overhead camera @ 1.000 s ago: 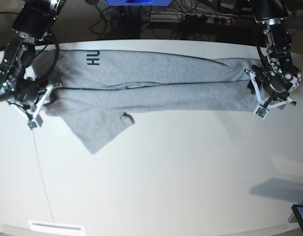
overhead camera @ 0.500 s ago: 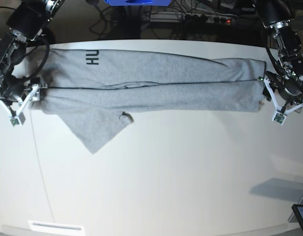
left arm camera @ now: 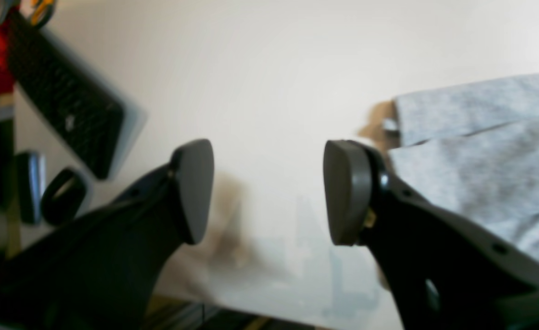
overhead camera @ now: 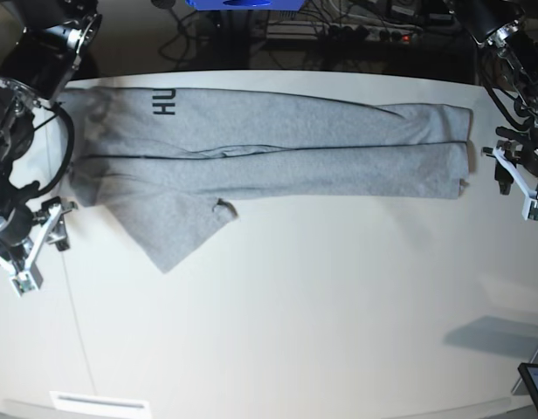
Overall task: Fold the T-shirt properly
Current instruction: 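Move the right gripper to the sleeve hanging past the fold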
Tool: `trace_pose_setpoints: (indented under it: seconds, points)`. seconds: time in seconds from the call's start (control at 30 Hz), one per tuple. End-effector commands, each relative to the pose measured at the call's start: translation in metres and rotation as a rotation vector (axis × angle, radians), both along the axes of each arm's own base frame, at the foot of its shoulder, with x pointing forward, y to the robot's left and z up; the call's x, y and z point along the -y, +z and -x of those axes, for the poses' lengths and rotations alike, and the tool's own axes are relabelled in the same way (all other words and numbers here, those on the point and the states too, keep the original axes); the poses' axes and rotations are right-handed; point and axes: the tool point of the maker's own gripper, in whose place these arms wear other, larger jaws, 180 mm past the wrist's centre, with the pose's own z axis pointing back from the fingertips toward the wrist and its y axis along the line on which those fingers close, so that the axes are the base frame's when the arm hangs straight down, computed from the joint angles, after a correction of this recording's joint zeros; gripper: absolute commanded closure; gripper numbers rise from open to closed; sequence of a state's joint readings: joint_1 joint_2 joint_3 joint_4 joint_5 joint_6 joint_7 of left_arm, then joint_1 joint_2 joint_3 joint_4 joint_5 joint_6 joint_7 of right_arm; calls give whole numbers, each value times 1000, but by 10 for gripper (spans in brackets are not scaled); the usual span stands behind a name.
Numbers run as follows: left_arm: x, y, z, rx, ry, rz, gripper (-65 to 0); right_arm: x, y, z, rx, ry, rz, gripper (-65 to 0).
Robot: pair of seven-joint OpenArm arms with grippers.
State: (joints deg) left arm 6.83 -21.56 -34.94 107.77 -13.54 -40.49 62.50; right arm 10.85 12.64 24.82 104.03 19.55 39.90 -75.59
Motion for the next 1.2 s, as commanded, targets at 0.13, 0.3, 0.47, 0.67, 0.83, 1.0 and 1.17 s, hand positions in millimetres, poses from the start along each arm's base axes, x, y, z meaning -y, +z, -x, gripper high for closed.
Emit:
trace_pose_setpoints:
  seconds: [0.13, 0.3, 0.47, 0.67, 0.83, 1.0, 1.17]
  points:
    - [-7, 22, -7, 51, -4, -44, -378, -32, 9, -34, 18, 121, -1, -370]
    - [-16, 26, -2, 63, 28, -46, -378, -70, -32, -54, -79, 208, -109, -370]
    - [-18, 29, -2, 66, 27, -55, -378, -90, -66, -60, -170, 240, -188, -371]
    - [-22, 25, -2, 50, 31, -50, -378, -102, -84, -67, -240, 229, -262, -377]
    - [-22, 24, -2, 49, 32, -49, -378, -106, -96, -74, -278, 208, -328, -450]
    - [-21, 23, -2, 46, 28, -47, -378, -114, -105, -71, -309, 208, -353, -447]
    - [-23, 16, -1, 29, 35, -32, -378, -135, -108, -68, -322, 233, -383, -447]
